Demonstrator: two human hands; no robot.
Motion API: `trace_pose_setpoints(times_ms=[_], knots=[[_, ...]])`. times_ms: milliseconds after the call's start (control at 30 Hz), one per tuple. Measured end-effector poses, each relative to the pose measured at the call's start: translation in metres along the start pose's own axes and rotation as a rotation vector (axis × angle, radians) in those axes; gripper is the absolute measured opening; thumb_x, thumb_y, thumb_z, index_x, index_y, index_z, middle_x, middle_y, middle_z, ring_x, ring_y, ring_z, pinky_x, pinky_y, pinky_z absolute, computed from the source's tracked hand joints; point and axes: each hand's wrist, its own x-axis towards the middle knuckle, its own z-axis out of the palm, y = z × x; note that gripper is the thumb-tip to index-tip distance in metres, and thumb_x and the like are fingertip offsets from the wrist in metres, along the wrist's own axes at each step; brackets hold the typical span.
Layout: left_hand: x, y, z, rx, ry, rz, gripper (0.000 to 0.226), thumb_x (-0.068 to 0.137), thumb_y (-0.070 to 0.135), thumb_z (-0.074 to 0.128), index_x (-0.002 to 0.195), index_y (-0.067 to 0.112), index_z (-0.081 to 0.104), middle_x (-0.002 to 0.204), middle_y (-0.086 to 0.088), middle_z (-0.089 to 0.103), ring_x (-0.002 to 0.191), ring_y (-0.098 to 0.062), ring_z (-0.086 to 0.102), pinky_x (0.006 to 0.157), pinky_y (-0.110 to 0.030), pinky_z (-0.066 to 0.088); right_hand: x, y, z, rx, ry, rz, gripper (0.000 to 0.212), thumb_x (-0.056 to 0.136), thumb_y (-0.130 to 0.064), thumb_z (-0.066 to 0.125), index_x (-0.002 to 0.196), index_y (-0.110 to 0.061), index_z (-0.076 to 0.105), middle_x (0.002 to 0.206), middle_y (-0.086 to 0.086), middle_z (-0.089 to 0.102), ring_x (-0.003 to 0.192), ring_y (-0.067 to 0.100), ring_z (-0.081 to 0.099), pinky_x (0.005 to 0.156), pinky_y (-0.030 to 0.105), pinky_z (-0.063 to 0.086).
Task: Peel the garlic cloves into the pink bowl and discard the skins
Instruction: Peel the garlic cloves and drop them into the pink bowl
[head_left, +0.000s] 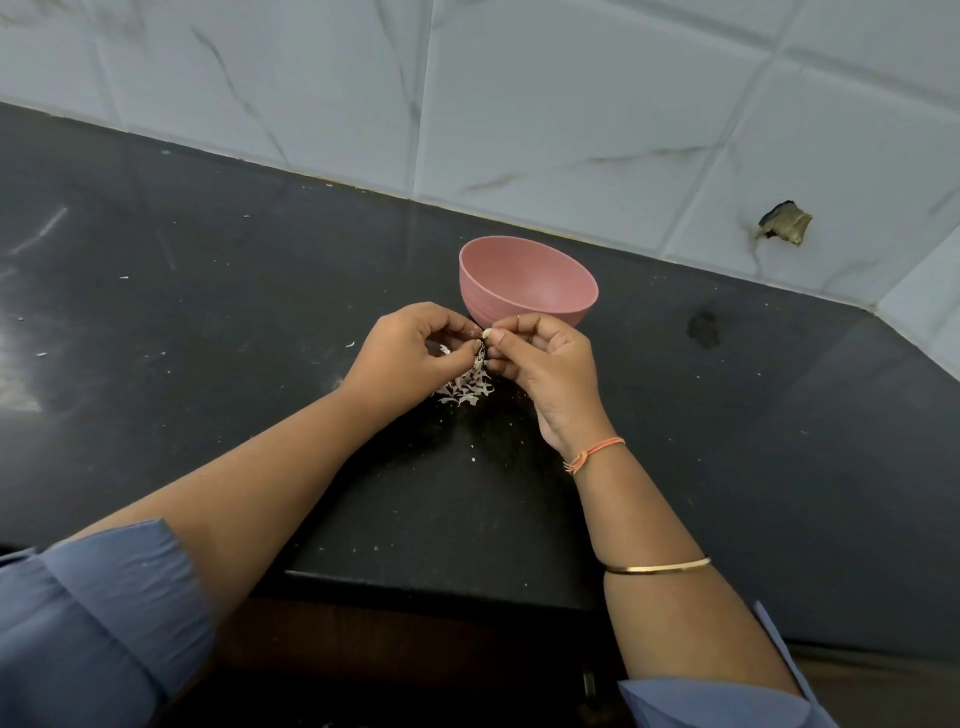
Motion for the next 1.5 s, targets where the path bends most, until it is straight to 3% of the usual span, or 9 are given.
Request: trace_pose_setpoints(times_ms=[300,500,800,1067,1233,1500], knots=[[-0.001,0.003,-0.002,0.002,0.004,0.029,0.017,0.083,0.016,0.068,0.081,0.032,0.066,0.077,0.018,0.063,0.072,0.005,0.061,0.065,-0.007,0.048,-0.002,0.0,0.002,-0.138,-0.019,-0.065,0.004,0.086,0.001,0.061,0.088,0.0,0.064,0.073,0.0,0.065,0.063,0.003,0.062,0.061,0.017,0.054],[-0.001,0.003,-0.002,0.017,-0.012,0.009,0.015,0.083,0.014,0.066,0.081,0.029,0.067,0.077,0.016,0.064,0.073,0.001,0.062,0.063,-0.007,0.048,-0.002,0.002,0.002,-0.269,-0.022,-0.119,0.012,0.084,0.0,0.063,0.08,-0.011,0.066,0.074,0.0,0.066,0.067,0.009,0.062,0.065,0.023,0.056],[-0.001,0.003,-0.002,0.101,-0.019,0.002,0.014,0.08,0.013,0.067,0.076,0.026,0.068,0.073,0.012,0.064,0.066,-0.005,0.061,0.062,-0.014,0.05,-0.001,0.004,0.002,-0.281,-0.026,-0.076,0.006,0.083,0.001,0.064,0.087,-0.001,0.068,0.073,0.005,0.067,0.059,0.004,0.063,0.061,0.018,0.055],[-0.002,0.004,-0.002,0.084,-0.007,-0.022,0.012,0.08,0.013,0.067,0.075,0.024,0.069,0.072,0.012,0.064,0.069,-0.004,0.061,0.063,-0.014,0.05,0.0,0.005,0.001,-0.237,-0.024,-0.031,0.011,0.086,0.001,0.059,0.084,-0.005,0.068,0.071,0.003,0.064,0.058,0.002,0.059,0.058,0.017,0.053],[-0.002,0.004,-0.001,0.057,0.013,-0.063,0.01,0.081,0.014,0.067,0.074,0.023,0.069,0.07,0.011,0.064,0.063,0.001,0.058,0.059,-0.011,0.048,0.003,0.012,0.001,-0.444,0.005,-0.185,0.013,0.085,-0.008,0.063,0.085,-0.018,0.072,0.087,0.003,0.07,0.081,0.015,0.065,0.077,0.04,0.056],[-0.002,0.004,-0.002,0.062,-0.003,-0.059,0.013,0.08,0.014,0.067,0.074,0.025,0.068,0.071,0.012,0.065,0.062,0.0,0.059,0.06,-0.011,0.049,0.0,0.009,0.001,-0.375,-0.022,-0.151,0.006,0.083,-0.008,0.065,0.084,-0.01,0.071,0.079,0.005,0.071,0.072,0.012,0.066,0.074,0.039,0.058]])
